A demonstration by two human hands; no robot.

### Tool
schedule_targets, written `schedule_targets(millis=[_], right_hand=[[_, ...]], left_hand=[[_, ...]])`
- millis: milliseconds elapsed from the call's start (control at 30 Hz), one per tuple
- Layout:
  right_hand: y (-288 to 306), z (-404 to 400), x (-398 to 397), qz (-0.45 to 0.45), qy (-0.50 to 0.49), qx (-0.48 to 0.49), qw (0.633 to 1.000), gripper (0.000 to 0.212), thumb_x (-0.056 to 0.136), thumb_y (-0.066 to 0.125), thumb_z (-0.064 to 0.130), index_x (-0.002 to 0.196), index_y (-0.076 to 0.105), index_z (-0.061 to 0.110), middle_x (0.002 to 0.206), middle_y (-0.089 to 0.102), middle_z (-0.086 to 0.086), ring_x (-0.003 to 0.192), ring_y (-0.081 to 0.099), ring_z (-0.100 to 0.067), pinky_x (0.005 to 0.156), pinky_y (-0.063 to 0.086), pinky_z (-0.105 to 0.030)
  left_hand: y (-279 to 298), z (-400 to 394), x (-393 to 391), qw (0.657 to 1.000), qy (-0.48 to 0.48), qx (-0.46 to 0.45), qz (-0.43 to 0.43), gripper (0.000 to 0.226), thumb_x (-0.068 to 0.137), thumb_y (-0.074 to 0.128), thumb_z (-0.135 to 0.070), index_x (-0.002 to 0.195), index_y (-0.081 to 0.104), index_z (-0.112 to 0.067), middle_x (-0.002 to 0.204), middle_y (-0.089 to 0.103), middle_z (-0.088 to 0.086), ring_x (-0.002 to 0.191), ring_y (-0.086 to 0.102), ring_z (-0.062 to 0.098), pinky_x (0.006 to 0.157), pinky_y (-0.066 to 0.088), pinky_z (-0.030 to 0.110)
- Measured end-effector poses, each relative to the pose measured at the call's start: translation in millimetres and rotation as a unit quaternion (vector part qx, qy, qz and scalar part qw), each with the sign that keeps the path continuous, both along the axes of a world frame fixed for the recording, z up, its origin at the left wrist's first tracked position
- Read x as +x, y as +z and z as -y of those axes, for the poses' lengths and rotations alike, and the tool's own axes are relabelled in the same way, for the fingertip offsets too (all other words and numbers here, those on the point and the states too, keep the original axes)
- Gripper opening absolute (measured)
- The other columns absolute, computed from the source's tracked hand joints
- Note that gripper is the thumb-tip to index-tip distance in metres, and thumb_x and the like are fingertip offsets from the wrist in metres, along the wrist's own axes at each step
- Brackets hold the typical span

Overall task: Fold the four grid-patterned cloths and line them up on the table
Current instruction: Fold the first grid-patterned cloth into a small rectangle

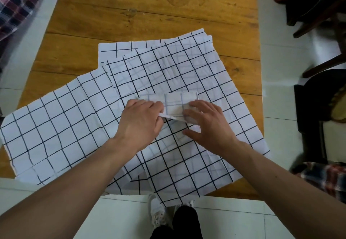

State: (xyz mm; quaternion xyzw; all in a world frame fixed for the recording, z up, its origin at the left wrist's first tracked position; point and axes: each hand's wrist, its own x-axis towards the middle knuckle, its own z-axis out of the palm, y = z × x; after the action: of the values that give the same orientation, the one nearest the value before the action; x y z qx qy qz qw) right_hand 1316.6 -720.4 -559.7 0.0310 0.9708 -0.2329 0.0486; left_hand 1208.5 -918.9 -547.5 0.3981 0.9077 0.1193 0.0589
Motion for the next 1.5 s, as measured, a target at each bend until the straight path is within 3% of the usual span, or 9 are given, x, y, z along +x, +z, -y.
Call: schedule_targets(millis=[133, 233, 367, 533, 633, 867, 967, 1133, 1500], right_hand=[[14, 7, -4, -0.088, -0.031, -0.006, 0.996, 0.013, 0.083, 0.074, 0.016, 0.095, 0.073, 0.012, 0.089, 0.065, -0.003, 0.084, 0.060, -0.023, 0.071, 0.053, -0.043], [39, 6, -10, -0.119, -0.054, -0.028, 0.991, 0.004, 0.087, 0.069, 0.011, 0.088, 0.073, 0.009, 0.080, 0.062, -0.003, 0.068, 0.057, -0.020, 0.058, 0.052, -0.040], [102, -2, -19, -0.145, -0.043, -0.024, 0.988, 0.008, 0.088, 0.067, 0.010, 0.089, 0.074, 0.010, 0.081, 0.063, -0.002, 0.066, 0.058, -0.017, 0.056, 0.050, -0.032], [195, 0, -21, -0.134, -0.008, -0.023, 0.991, 0.011, 0.092, 0.063, 0.020, 0.088, 0.072, 0.016, 0.083, 0.062, 0.003, 0.069, 0.056, -0.011, 0.059, 0.052, -0.035], [252, 6, -16, -0.125, 0.015, -0.015, 0.992, 0.014, 0.094, 0.060, 0.023, 0.087, 0.071, 0.020, 0.083, 0.060, 0.007, 0.072, 0.056, -0.009, 0.061, 0.052, -0.033], [378, 27, 15, -0.148, 0.021, -0.005, 0.989, 0.013, 0.096, 0.056, 0.026, 0.088, 0.066, 0.022, 0.084, 0.055, 0.013, 0.072, 0.053, -0.007, 0.060, 0.050, -0.029], [420, 42, 33, -0.148, 0.001, -0.024, 0.989, 0.009, 0.095, 0.055, 0.023, 0.088, 0.057, 0.026, 0.085, 0.054, 0.015, 0.073, 0.051, -0.006, 0.062, 0.049, -0.028], [473, 54, 60, -0.151, -0.014, -0.027, 0.988, 0.021, 0.090, 0.052, 0.019, 0.077, 0.042, 0.032, 0.077, 0.050, 0.014, 0.072, 0.047, -0.007, 0.063, 0.043, -0.031], [528, 17, 151, -0.181, -0.044, 0.022, 0.982, 0.006, 0.081, 0.050, 0.017, 0.079, 0.047, 0.022, 0.078, 0.051, 0.008, 0.069, 0.044, -0.011, 0.061, 0.036, -0.029]], left_hand=[[21, 1, 0, 0.999, 0.018, 0.025, 0.008, 0.029, 0.090, 0.035, -0.031, 0.089, 0.063, -0.021, 0.070, 0.060, -0.010, 0.070, 0.057, 0.018, 0.085, 0.041, 0.038], [45, 3, -2, 0.999, 0.018, 0.031, 0.026, 0.027, 0.097, 0.040, -0.027, 0.095, 0.067, -0.023, 0.073, 0.063, -0.011, 0.072, 0.058, 0.017, 0.090, 0.032, 0.032], [94, 8, -11, 0.999, 0.015, 0.050, 0.013, 0.037, 0.099, 0.034, -0.034, 0.100, 0.070, -0.026, 0.076, 0.068, -0.010, 0.074, 0.058, 0.016, 0.090, 0.025, 0.026], [181, 28, -16, 0.995, -0.009, 0.070, 0.065, 0.035, 0.104, 0.035, -0.039, 0.108, 0.069, -0.033, 0.087, 0.068, -0.019, 0.083, 0.054, 0.007, 0.096, 0.033, 0.031], [236, 45, -9, 0.998, -0.037, 0.052, 0.016, 0.046, 0.099, 0.026, -0.045, 0.098, 0.070, -0.033, 0.079, 0.067, -0.018, 0.078, 0.058, 0.009, 0.082, 0.041, 0.033], [359, 74, 25, 0.992, 0.003, 0.124, -0.030, 0.009, 0.092, 0.061, -0.025, 0.087, 0.062, -0.032, 0.079, 0.062, -0.018, 0.074, 0.056, 0.008, 0.070, 0.042, 0.032], [405, 83, 42, 0.987, 0.049, 0.151, -0.026, 0.021, 0.086, 0.068, -0.020, 0.081, 0.053, -0.033, 0.075, 0.057, -0.019, 0.073, 0.053, 0.006, 0.070, 0.046, 0.033], [459, 91, 64, 0.980, 0.007, 0.188, -0.068, 0.022, 0.081, 0.064, -0.013, 0.079, 0.049, -0.029, 0.078, 0.052, -0.015, 0.078, 0.048, 0.012, 0.067, 0.046, 0.036], [502, 33, 118, 0.971, -0.073, 0.207, -0.093, 0.025, 0.077, 0.065, -0.010, 0.081, 0.047, -0.026, 0.077, 0.049, -0.012, 0.072, 0.044, 0.011, 0.066, 0.039, 0.030]])
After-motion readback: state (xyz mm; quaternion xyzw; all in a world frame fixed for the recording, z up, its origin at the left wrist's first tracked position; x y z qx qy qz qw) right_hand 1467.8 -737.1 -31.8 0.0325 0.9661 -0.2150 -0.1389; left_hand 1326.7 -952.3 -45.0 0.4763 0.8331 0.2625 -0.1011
